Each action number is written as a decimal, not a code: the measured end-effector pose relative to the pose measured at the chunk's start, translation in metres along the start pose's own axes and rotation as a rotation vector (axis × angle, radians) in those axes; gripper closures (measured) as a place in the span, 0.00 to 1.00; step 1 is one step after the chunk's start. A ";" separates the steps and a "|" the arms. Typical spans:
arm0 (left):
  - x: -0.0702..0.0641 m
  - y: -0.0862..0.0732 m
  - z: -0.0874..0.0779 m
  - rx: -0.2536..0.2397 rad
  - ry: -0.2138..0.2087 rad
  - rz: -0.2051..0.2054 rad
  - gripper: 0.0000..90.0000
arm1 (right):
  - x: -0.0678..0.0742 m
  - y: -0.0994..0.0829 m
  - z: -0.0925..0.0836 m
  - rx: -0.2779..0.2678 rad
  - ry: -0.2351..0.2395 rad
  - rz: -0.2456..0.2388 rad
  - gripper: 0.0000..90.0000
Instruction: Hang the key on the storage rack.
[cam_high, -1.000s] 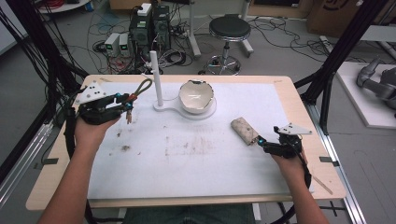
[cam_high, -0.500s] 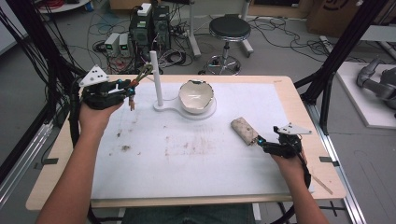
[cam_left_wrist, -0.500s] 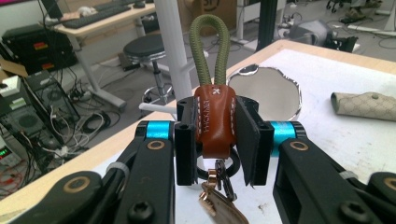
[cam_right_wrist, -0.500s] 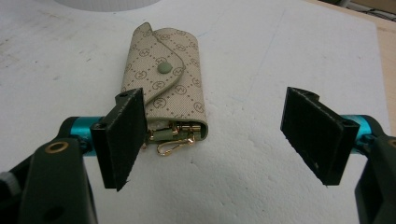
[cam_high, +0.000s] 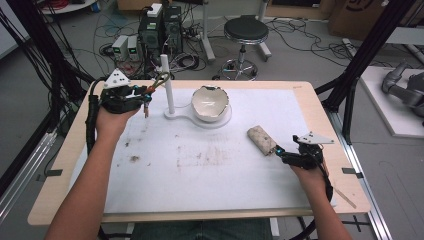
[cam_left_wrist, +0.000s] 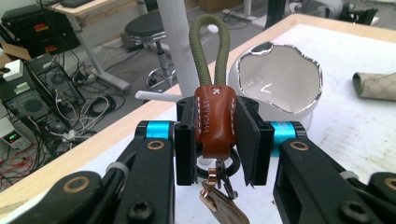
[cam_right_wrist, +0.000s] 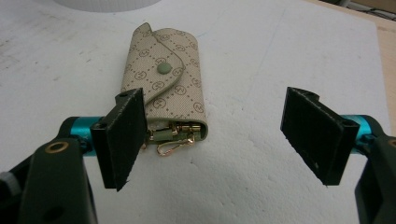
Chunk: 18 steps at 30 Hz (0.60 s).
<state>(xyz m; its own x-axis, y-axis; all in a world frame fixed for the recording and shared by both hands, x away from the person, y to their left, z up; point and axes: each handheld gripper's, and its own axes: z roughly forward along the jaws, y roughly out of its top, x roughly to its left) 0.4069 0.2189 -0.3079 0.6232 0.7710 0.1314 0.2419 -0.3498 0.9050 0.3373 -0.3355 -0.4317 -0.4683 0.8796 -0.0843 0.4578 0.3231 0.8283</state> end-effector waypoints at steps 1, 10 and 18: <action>0.000 0.000 0.000 0.000 0.000 0.000 0.77 | 0.000 0.000 0.000 0.000 0.000 0.000 0.26; 0.005 -0.010 0.008 0.015 0.013 -0.050 0.74 | 0.000 0.000 0.000 0.000 0.000 -0.001 0.26; 0.005 -0.011 0.003 -0.001 0.023 -0.079 0.51 | 0.000 0.001 0.000 -0.002 -0.004 -0.005 0.26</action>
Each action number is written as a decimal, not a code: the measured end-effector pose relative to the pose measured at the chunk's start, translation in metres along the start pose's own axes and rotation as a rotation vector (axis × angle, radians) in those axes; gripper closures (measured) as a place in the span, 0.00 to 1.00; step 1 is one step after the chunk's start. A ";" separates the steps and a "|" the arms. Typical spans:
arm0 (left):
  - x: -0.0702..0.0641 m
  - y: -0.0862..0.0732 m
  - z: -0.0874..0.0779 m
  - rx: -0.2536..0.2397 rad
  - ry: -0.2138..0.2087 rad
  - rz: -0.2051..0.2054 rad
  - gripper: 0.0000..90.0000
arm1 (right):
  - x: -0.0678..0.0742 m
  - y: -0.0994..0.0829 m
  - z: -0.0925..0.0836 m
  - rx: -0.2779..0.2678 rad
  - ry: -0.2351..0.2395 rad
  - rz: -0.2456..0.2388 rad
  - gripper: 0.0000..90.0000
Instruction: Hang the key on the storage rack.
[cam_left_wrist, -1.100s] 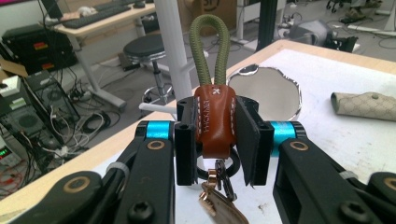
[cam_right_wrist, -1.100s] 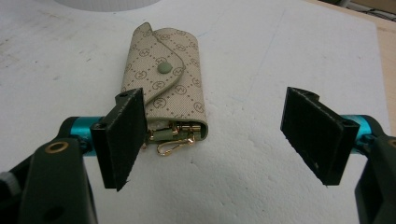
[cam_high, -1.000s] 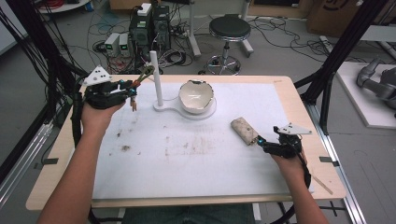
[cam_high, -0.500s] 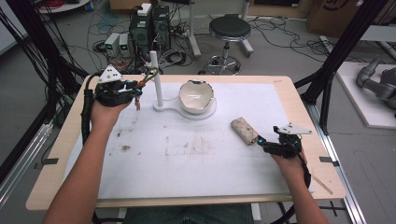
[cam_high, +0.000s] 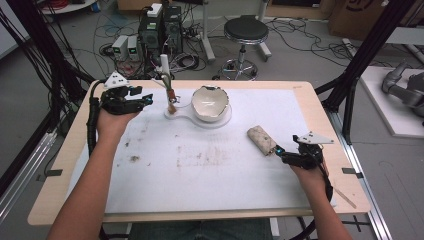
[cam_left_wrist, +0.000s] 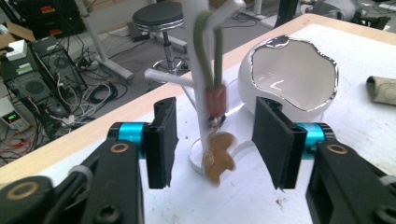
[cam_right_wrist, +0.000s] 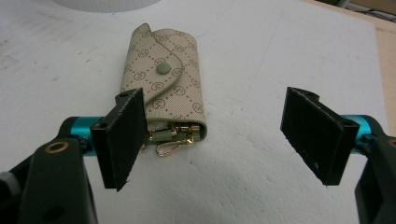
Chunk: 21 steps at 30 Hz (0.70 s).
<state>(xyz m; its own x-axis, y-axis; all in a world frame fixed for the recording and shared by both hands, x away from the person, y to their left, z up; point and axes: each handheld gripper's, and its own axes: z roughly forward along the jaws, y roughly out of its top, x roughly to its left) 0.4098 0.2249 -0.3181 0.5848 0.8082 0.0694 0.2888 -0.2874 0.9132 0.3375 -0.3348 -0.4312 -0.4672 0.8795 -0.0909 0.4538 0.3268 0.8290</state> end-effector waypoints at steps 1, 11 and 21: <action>-0.001 -0.004 -0.004 -0.015 0.011 -0.009 0.48 | 0.000 0.001 0.000 -0.003 0.000 -0.002 0.26; -0.005 -0.042 -0.014 -0.040 -0.025 -0.075 0.33 | -0.001 -0.001 0.001 0.001 0.002 0.003 0.26; -0.006 -0.074 -0.020 -0.049 -0.062 -0.097 0.28 | -0.002 -0.001 0.000 -0.002 -0.006 -0.002 0.26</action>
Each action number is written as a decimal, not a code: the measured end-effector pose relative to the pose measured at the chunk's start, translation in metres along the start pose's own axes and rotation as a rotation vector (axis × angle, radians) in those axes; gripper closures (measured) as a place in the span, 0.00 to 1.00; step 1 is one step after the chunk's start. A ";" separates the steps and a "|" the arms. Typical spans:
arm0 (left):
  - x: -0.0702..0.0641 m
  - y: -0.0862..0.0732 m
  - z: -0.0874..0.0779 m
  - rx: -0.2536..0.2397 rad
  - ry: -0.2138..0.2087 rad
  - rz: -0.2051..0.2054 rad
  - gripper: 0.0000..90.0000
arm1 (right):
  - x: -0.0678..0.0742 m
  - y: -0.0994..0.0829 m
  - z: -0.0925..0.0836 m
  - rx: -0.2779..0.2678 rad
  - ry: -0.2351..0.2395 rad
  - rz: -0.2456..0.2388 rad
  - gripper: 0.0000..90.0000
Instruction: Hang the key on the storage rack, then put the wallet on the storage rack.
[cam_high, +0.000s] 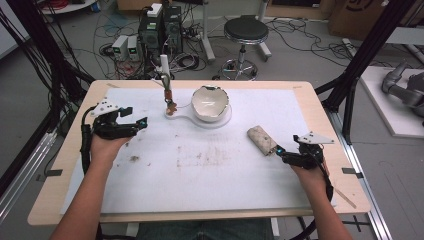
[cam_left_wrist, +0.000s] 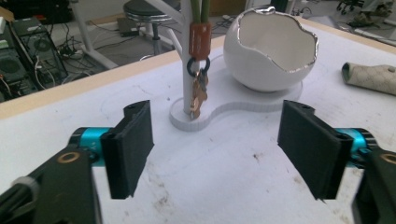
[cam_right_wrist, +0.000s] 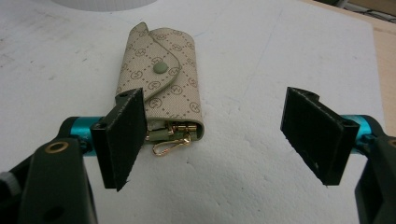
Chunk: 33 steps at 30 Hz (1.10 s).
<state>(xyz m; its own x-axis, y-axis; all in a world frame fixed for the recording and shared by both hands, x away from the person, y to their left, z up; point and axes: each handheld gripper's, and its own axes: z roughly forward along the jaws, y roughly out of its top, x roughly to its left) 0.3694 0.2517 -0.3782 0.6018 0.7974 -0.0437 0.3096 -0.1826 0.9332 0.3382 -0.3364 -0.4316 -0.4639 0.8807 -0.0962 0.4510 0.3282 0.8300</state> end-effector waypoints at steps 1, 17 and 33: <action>-0.001 -0.003 -0.001 -0.005 -0.002 0.008 0.27 | 0.000 0.000 0.000 0.001 -0.001 0.000 0.26; 0.003 -0.033 -0.014 0.003 -0.010 -0.025 0.19 | -0.001 -0.001 0.001 0.007 0.012 -0.001 0.26; 0.007 -0.042 -0.014 0.037 -0.013 -0.026 0.19 | 0.003 0.003 0.001 -0.009 0.022 -0.011 0.25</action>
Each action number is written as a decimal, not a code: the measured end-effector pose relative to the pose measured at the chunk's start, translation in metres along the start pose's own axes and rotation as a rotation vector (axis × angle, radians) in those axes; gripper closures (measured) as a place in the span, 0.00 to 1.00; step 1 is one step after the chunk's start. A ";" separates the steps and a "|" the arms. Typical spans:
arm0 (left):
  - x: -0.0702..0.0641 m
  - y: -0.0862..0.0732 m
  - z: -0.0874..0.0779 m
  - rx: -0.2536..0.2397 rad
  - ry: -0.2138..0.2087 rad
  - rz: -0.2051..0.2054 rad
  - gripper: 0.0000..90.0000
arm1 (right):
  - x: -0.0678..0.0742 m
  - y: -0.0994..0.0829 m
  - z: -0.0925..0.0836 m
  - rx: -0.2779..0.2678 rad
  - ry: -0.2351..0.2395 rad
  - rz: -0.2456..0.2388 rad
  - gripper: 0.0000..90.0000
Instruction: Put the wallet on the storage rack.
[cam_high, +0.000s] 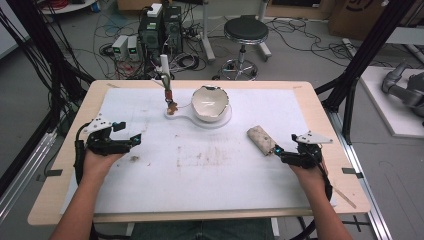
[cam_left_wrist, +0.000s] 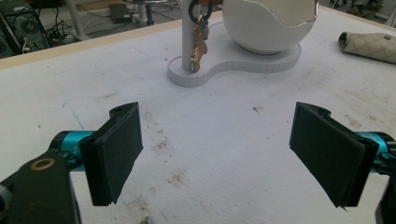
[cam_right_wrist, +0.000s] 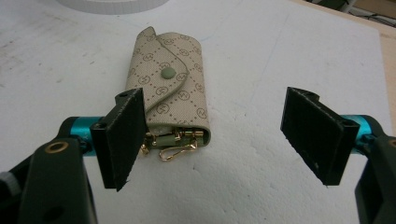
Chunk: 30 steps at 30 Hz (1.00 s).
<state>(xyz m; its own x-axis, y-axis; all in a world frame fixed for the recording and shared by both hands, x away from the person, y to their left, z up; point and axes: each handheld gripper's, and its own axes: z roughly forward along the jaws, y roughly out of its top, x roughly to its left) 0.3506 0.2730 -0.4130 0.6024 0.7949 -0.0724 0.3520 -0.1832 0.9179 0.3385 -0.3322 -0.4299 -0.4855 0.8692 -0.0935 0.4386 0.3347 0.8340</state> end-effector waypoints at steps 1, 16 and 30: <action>0.000 0.000 0.000 0.000 0.000 -0.004 0.19 | 0.000 0.000 0.000 -0.004 0.002 0.001 0.25; 0.001 -0.005 -0.004 0.012 -0.002 -0.006 0.19 | 0.009 0.008 0.016 0.016 0.050 -0.012 0.24; 0.002 -0.007 -0.007 0.015 0.002 -0.010 0.19 | 0.012 0.013 0.042 0.112 0.083 -0.004 0.22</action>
<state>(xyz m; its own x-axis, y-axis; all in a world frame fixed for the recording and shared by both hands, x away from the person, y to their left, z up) 0.3444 0.2797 -0.4171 0.5977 0.7976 -0.0808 0.3684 -0.1837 0.9113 0.3701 -0.3020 -0.4432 -0.5463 0.8363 -0.0473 0.5160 0.3805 0.7674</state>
